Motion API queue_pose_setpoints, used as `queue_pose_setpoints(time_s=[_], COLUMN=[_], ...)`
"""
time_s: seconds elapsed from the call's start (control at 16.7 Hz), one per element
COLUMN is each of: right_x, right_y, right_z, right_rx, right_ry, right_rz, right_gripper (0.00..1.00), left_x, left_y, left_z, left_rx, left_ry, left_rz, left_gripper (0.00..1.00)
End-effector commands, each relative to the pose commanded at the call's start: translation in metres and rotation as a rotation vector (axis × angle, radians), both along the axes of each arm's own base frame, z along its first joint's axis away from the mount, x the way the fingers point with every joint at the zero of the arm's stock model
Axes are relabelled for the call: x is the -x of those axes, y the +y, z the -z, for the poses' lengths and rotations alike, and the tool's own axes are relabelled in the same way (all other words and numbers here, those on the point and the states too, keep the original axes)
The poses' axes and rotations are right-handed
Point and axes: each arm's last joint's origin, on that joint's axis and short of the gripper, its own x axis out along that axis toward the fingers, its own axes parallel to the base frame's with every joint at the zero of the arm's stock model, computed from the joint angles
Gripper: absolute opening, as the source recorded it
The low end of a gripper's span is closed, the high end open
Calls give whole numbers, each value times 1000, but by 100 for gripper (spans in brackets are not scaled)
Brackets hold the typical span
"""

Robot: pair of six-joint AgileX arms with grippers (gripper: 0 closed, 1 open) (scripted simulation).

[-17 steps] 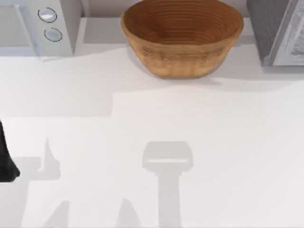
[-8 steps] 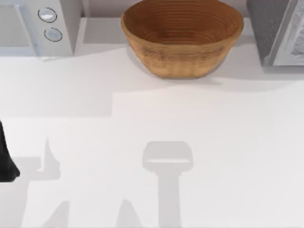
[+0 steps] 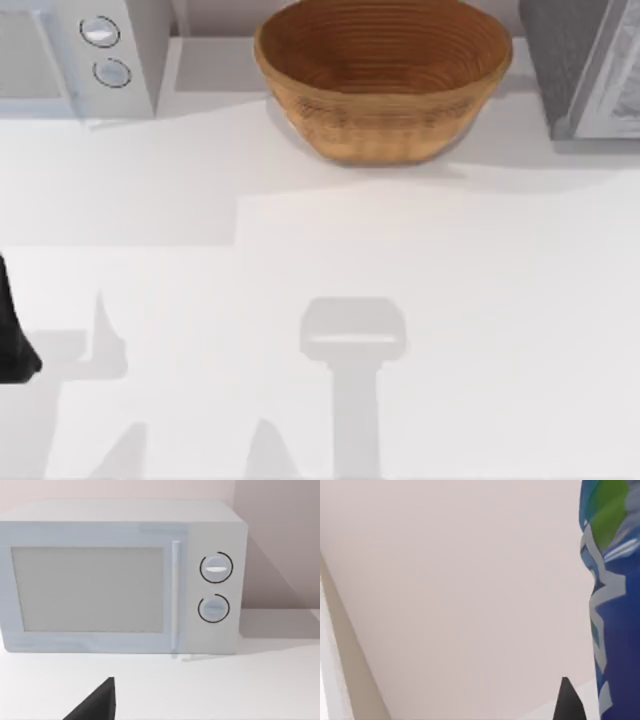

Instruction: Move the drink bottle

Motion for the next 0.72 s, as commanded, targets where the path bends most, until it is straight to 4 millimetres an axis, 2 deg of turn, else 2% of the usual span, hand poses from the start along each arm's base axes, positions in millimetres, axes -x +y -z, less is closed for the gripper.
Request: queue_pose_setpoints(time_s=[0.12,0.24,0.3,0.48,0.6,0.72], right_x=[-65,-110,-125,-152,-157,-159], right_y=[45,95,118,181,211,230], right_z=[-12,-28,-37,-65,-82,-92], right_rx=[20,49,67,118,148,168], right_ry=[-32,-73,-97,-168,-207,-233], right_rz=[-302,-569,-681,-955,-1064,-1125], right_gripper=[0,0,0,0,0,0], left_x=[0,0,0,0,0,0], left_y=[0,0,0,0,0,0], left_z=[0,0,0,0,0,0], left_rx=[0,0,0,0,0,0], left_ry=[0,0,0,0,0,0], left_rz=[0,0,0,0,0,0], left_gripper=[100,100,100,100,100,100])
